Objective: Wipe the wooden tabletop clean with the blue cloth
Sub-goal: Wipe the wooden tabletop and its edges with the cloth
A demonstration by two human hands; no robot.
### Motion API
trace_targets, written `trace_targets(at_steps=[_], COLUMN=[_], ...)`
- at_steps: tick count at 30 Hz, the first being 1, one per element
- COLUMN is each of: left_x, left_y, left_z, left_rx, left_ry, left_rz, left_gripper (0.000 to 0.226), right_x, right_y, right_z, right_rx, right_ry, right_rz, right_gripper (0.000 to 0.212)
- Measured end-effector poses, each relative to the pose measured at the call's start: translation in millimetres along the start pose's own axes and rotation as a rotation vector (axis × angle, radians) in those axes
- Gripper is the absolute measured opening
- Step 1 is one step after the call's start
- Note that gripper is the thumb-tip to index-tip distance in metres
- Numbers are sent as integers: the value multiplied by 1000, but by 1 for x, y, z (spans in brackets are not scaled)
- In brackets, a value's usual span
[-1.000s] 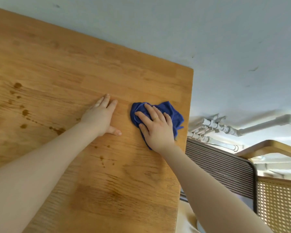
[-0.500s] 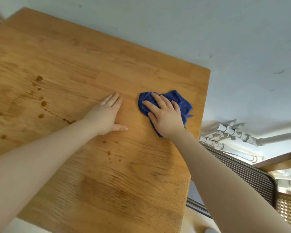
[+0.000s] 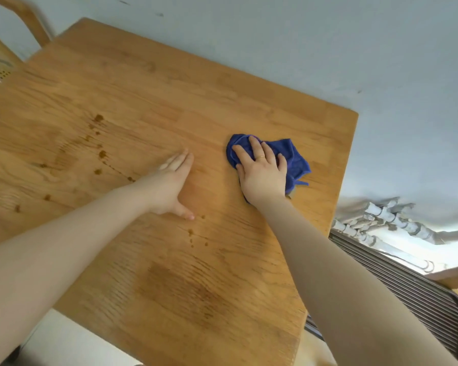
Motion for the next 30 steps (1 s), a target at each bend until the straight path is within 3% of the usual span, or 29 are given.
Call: trace_targets(at_steps=[5,8,14,19,23,30], left_x=[16,28,38,47,53,78], left_y=[9,20,21,19,14,-10], left_z=[3,6,7,2,8,18], left_rx=[-145,-123,-160,-149,-115,-139], left_ry=[-247,-303,-354,-410,-321,-373], left_rz=[-14,20,35,4,-3,-76], left_gripper=[127,126,122,123,125,132], right_x=[42,38,4,45,48,26], right_y=[67,67,-5,41,47,-17], right_z=[-16,-11,5,-17,-9,-1], right_rx=[7,83,-7,-47,-7,-102], right_ry=[5,-8,30,2,-50,11], right_rz=[291,371,22,163,214,-207], right_gripper=[42,43,41,38,44,39])
Point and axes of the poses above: each hand's wrist, its own y-axis away from the middle knuckle, its own z-axis out of the back of the hand, x = y × z, the point moved 4 cm from there along -y, towards the middle knuckle, and after that the axes turned 15 degrees about z, right-handed, at the moved point
